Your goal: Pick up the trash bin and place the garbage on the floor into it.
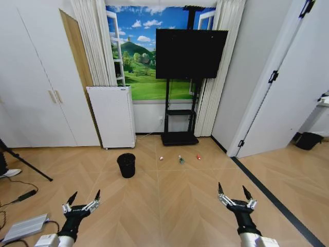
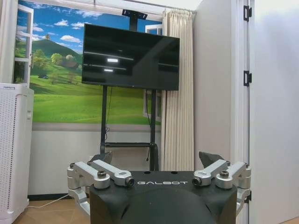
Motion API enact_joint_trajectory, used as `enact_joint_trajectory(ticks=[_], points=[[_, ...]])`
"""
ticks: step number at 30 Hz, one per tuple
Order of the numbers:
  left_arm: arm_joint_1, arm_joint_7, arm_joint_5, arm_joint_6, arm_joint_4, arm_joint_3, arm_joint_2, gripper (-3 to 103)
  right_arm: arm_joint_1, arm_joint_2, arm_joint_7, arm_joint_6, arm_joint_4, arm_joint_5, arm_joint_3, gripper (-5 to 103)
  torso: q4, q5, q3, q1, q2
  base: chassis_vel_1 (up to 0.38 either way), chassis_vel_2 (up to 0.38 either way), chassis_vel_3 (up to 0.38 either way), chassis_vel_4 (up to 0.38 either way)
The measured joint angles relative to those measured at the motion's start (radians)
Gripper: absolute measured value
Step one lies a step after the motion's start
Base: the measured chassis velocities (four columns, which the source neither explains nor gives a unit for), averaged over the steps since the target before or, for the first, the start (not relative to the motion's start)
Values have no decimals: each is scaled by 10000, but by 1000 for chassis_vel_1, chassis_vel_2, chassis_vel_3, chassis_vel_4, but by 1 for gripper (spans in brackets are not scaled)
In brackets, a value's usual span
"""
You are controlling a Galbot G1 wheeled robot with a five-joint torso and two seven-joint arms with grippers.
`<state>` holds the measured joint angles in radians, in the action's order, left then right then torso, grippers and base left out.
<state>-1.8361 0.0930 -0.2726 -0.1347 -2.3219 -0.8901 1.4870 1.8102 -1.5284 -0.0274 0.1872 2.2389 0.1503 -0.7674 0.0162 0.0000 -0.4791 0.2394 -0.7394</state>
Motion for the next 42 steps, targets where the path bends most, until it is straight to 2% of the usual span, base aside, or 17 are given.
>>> enact_joint_trajectory(ticks=[5,16,33,42], points=[[-13,-39,18,-12,-30,-4,-1,99,11,-82,16,226,-46,-24,6,100,0,0,0,0,0,0,0,0,0],[-112,-40,44,-8,-125,-34,21,99,91,-252,60,229,0,-45,-52,100,0,0,0,0,0,0,0,0,0],[-478,31,205,78,-389,-127,18,99,150,-267,76,-187,-69,208,181,100,-1,0,1,-2,-1,-7,7,8,-3],[-449,43,267,85,-358,-59,30,99,174,-125,77,-189,-64,343,80,100,-1,3,0,-1,0,-139,143,142,-150]])
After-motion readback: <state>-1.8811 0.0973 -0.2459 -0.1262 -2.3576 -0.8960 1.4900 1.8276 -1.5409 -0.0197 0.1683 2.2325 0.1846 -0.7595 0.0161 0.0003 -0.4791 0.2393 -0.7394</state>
